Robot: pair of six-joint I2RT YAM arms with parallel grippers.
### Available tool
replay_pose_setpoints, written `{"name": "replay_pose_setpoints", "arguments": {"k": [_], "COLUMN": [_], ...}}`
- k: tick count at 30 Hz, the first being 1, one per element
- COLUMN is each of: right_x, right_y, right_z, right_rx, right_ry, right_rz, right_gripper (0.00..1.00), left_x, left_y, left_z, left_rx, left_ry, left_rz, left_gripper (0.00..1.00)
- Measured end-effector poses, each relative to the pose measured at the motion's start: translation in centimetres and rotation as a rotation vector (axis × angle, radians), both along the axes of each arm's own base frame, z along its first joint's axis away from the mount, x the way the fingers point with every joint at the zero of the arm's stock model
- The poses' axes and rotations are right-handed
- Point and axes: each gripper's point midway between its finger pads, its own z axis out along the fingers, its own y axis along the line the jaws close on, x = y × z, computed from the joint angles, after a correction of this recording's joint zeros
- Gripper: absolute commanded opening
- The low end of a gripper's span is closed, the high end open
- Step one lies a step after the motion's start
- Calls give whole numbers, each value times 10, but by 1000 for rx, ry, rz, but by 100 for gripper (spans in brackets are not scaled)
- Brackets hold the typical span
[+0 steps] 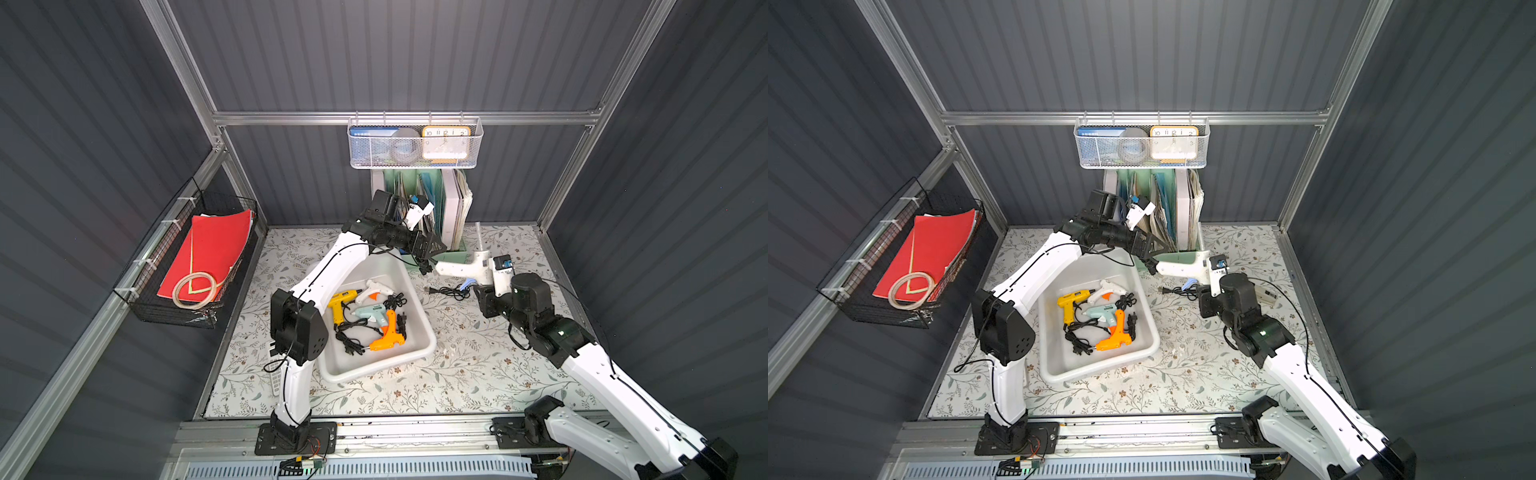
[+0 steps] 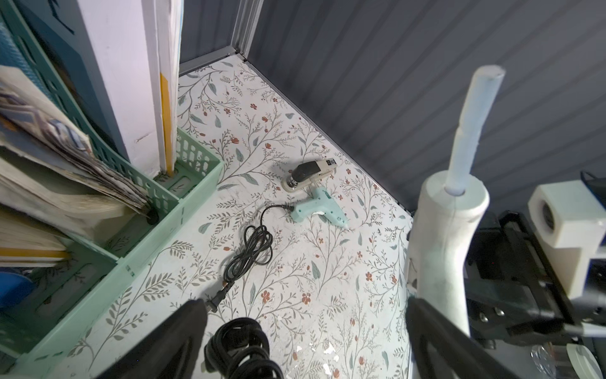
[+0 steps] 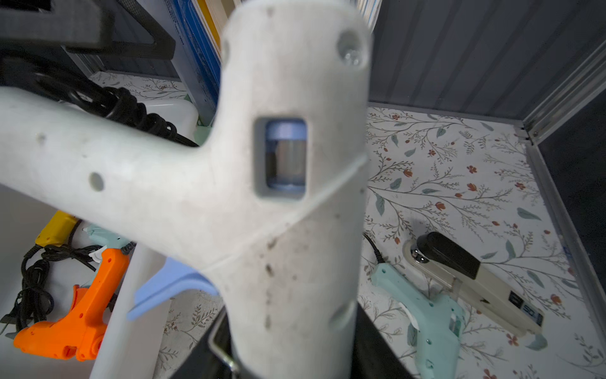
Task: Put the hot melt glue gun into the storage box
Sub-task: Pick up the hot melt adhesive gun from the center of the board.
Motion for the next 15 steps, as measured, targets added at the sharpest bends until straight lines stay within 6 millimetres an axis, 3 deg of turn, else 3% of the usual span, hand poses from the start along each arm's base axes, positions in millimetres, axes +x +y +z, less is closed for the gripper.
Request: {"name": "replay_pose_setpoints", "arguments": {"k": [7, 15], "right_x": [1, 5], "right_y": [1, 2], "right_z": [-3, 7], "right_rx": [-71, -112], "right_ry": [-10, -42], "right_rz": [37, 50], "right_gripper": [0, 0], "left_x": [-27, -64], "left_y": [-4, -29], "left_z": [-9, 3], "left_rx": [61, 91], "left_ry": [-30, -107], "left_rz": [-122, -274], "left_gripper": [100, 100]}}
